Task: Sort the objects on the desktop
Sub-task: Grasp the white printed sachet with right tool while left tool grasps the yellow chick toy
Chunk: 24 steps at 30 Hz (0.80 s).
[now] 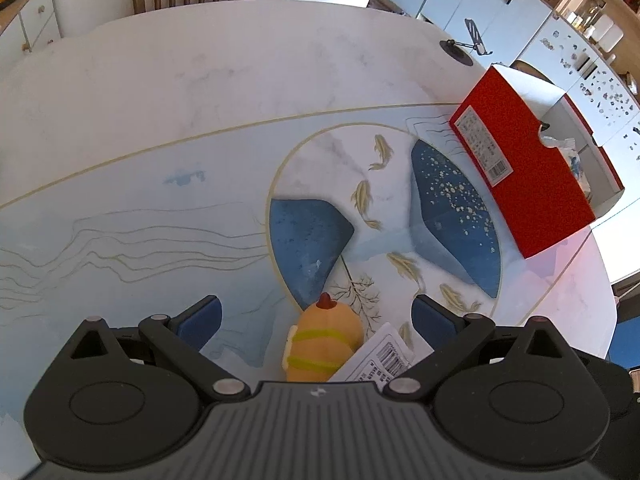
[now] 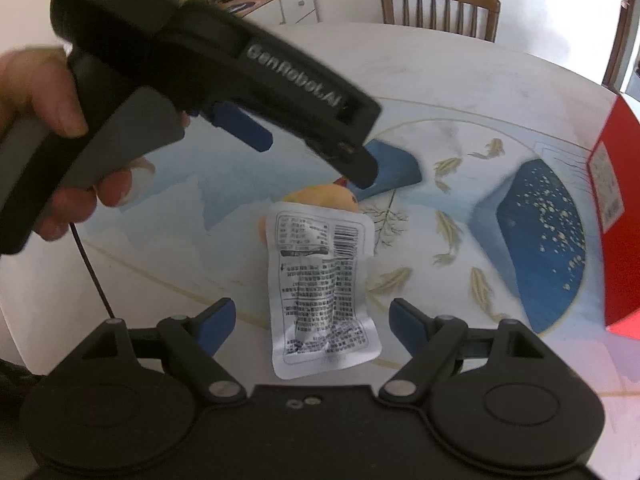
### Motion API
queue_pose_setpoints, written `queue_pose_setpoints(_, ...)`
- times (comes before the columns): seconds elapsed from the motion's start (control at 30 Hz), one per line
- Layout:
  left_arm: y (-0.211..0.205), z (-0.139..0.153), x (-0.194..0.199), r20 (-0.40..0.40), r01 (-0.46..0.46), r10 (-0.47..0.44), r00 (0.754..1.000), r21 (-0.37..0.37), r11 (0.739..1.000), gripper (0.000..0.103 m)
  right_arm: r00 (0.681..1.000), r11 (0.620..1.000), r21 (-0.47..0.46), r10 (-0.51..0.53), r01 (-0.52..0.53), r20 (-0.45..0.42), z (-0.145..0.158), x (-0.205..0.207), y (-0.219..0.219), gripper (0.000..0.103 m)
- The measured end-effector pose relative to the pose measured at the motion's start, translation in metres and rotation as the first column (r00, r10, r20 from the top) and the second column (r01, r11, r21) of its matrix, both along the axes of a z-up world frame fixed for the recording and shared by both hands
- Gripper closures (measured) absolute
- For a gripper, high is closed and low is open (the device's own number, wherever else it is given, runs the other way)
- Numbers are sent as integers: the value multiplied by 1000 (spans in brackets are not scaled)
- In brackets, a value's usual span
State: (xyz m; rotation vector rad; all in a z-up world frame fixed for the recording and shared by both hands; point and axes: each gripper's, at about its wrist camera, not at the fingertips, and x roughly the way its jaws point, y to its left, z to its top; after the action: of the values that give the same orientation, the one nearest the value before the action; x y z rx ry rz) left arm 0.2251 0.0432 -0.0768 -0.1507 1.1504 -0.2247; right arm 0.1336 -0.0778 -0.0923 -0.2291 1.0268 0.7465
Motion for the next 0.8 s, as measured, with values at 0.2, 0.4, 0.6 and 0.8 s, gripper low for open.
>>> queue_pose_setpoints(0.2, -1, -5, 4, -25, -4, 4, 1000, 12, 1000, 1, 998, 998, -48, 36, -34, 45, -10, 2, 10, 19)
queue_pose_setpoints(0.4, -5, -9, 4, -52, -2, 3, 999, 15, 1000, 1, 997, 997, -63, 57, -54, 49, -15, 2, 18, 21)
queue_pose_setpoints(0.6, -8, -13, 4, -72, 12, -10, 997, 30, 999, 1, 998, 996, -69, 52, -49, 37, -18, 6, 19, 24)
queue_pose_setpoints(0.8, -7, -14, 3, -75, 12, -10, 997, 23, 1000, 1, 1000, 999, -48, 21, -22, -15, -21, 12, 13, 42)
